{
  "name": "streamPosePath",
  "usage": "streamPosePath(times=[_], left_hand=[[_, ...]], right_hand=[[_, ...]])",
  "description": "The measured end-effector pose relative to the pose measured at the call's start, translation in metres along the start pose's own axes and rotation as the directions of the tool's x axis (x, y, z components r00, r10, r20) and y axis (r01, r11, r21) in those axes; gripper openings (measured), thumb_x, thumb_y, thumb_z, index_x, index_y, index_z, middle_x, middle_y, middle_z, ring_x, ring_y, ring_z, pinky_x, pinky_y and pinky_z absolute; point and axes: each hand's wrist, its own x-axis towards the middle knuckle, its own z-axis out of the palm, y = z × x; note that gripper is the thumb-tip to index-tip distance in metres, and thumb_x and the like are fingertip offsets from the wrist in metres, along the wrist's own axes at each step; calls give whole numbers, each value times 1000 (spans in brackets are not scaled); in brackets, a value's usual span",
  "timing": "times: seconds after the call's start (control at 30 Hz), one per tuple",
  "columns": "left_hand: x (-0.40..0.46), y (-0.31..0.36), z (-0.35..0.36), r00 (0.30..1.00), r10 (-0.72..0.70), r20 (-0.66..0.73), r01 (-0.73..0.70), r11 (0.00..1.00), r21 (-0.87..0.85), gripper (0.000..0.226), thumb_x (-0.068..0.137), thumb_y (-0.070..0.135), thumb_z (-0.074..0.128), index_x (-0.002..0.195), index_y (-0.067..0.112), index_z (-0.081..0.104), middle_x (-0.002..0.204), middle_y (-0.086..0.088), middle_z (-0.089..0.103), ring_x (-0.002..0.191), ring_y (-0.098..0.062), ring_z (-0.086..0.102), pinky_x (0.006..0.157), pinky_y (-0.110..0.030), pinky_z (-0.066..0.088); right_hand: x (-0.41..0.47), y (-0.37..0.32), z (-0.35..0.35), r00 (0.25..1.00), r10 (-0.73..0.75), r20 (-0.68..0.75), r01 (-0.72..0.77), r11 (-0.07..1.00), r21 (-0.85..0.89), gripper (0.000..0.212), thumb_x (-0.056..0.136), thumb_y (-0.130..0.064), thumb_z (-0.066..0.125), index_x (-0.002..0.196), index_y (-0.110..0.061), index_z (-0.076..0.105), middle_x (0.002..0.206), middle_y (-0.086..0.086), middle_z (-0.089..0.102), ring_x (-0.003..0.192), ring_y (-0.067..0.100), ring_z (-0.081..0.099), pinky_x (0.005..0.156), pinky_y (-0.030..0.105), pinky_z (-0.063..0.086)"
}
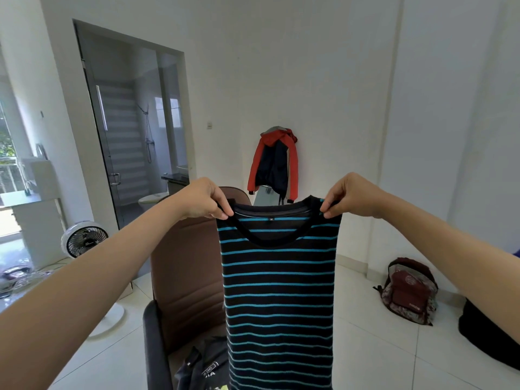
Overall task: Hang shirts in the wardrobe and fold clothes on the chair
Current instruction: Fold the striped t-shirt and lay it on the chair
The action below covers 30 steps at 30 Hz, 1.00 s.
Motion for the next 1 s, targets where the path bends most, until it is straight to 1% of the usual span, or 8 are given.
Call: streamPosePath(times=[0.07,0.17,0.3,0.37,0.5,0.7,0.83,1.0], left_hand=[[-1,2,1,1000,-18,1,18,1000,-24,14,76,-6,71,80,6,76,91,-22,71,92,-36,67,86,-40,56],[-2,2,2,1000,-6,2,6,998,-59,14,78,-6,70,82,6,75,95,-22,70,94,-35,67,86,-42,56],[-4,1,2,1000,6,-15,-8,986,-165,17,77,-8,70,86,7,73,95,-16,71,88,-26,69,76,-28,58],[-5,-1,2,999,21,-30,-26,978,-207,22,75,-9,71,87,9,73,99,-17,70,85,-25,70,73,-25,58],[-3,-4,0,995,46,-89,-64,974,-218,22,74,-7,72,86,11,74,99,-25,67,93,-39,66,83,-37,57],[-6,2,-2,983,138,-119,-175,889,-422,21,79,-17,60,80,4,64,85,-13,65,83,-26,65,71,-27,59],[-6,4,-7,979,146,-146,-197,871,-449,20,75,-15,65,75,5,62,80,-9,65,78,-21,67,69,-26,59],[-1,2,-8,962,141,-234,-248,808,-534,23,71,-15,66,68,6,56,73,-7,62,70,-16,65,62,-22,56]], right_hand=[[-1,-3,1,1000,10,-15,-10,1000,-27,12,70,0,80,75,-11,78,78,6,73,80,22,68,75,33,59],[-3,-6,0,1000,6,-5,-6,999,-44,15,73,0,79,73,-15,75,79,2,72,73,11,67,67,22,57],[-5,-6,0,1000,26,-16,-25,999,44,13,77,2,75,78,-11,75,82,4,70,71,11,65,58,15,52],[-5,-4,-1,999,35,-31,-32,994,101,13,78,2,74,85,-9,75,88,6,70,77,15,65,60,17,54],[-4,-5,-2,998,48,-38,-38,974,222,21,72,8,76,85,-8,73,93,11,70,85,22,69,67,25,59],[-2,-11,-8,997,48,-68,-22,938,345,18,71,9,75,77,-6,67,83,7,69,75,19,70,64,28,59],[0,-16,-9,996,40,-76,-12,942,336,19,70,6,78,73,-8,65,79,5,70,75,19,70,67,31,60],[7,-23,-3,985,-35,-171,113,875,470,21,68,7,77,69,-7,61,65,-2,70,70,16,70,59,24,56]])
